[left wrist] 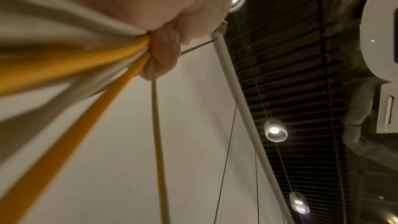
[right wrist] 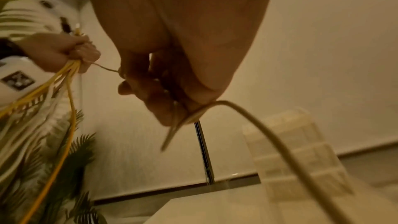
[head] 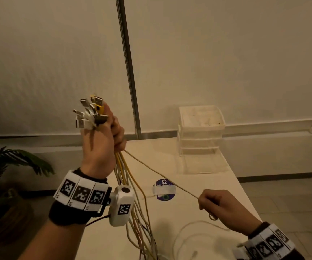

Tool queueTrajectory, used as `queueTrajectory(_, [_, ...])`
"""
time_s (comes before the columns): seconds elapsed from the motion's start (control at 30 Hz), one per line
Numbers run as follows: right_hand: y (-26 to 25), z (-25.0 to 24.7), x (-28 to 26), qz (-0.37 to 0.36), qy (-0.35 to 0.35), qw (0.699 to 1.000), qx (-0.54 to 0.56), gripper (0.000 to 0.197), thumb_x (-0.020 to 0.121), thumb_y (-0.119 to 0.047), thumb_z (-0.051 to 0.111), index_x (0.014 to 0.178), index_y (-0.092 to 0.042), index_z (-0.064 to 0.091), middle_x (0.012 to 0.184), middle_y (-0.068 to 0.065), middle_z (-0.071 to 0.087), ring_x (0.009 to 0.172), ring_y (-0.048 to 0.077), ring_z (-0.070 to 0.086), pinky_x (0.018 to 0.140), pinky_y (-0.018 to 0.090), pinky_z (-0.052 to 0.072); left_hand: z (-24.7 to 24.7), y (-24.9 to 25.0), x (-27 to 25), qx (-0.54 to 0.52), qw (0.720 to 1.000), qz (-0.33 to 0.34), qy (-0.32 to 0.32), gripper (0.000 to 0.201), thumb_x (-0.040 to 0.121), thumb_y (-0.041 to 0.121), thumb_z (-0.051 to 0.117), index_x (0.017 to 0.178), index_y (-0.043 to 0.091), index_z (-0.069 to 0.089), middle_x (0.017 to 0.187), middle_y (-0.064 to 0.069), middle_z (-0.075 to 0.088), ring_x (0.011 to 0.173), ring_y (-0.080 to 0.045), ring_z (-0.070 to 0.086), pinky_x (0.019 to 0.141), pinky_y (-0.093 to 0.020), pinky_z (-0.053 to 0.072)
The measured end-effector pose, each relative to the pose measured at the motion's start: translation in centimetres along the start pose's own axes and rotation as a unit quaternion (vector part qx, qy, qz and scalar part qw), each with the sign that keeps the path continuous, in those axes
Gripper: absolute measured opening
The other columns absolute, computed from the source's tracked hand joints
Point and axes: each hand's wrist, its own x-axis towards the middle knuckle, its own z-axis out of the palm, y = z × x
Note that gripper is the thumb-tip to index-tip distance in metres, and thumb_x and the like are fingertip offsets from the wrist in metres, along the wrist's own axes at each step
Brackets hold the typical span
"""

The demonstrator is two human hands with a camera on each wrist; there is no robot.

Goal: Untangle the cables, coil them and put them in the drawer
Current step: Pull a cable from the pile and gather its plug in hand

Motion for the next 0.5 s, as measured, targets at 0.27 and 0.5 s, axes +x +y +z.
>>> queueTrajectory(0.27, [2.2, -0.2, 0.2, -0.014, 0.0, 0.996, -0.091, 0.027, 0.098, -0.025, 0.049, 0.072, -0.021, 0.056, 0.057, -0.005, 0.049, 0.055, 0.005, 0.044, 0.057, 0.026, 0.04, -0.6, 1.1, 0.1, -0.002, 0.995, 0.049, 0.082, 0.051, 0.091, 0.052, 0.046, 0.049, 0.024, 0.042, 0.045, 0.008, 0.032, 0.039, -0.005, 0.027, 0.037, -0.018, 0.021])
queueTrajectory(0.5, [0.9, 0.6, -0.6, 0.034, 0.068, 0.996, 0.043, 0.032, 0.1, -0.018, 0.045, 0.07, -0.013, 0.054, 0.054, -0.002, 0.037, 0.048, 0.02, 0.03, 0.048, 0.032, 0.027, -0.6, -1.4, -1.5, 0.058, 0.985, -0.053, -0.152, 0.031, 0.097, 0.031, 0.051, 0.066, 0.027, 0.055, 0.052, 0.008, 0.037, 0.039, -0.005, 0.029, 0.035, -0.018, 0.026])
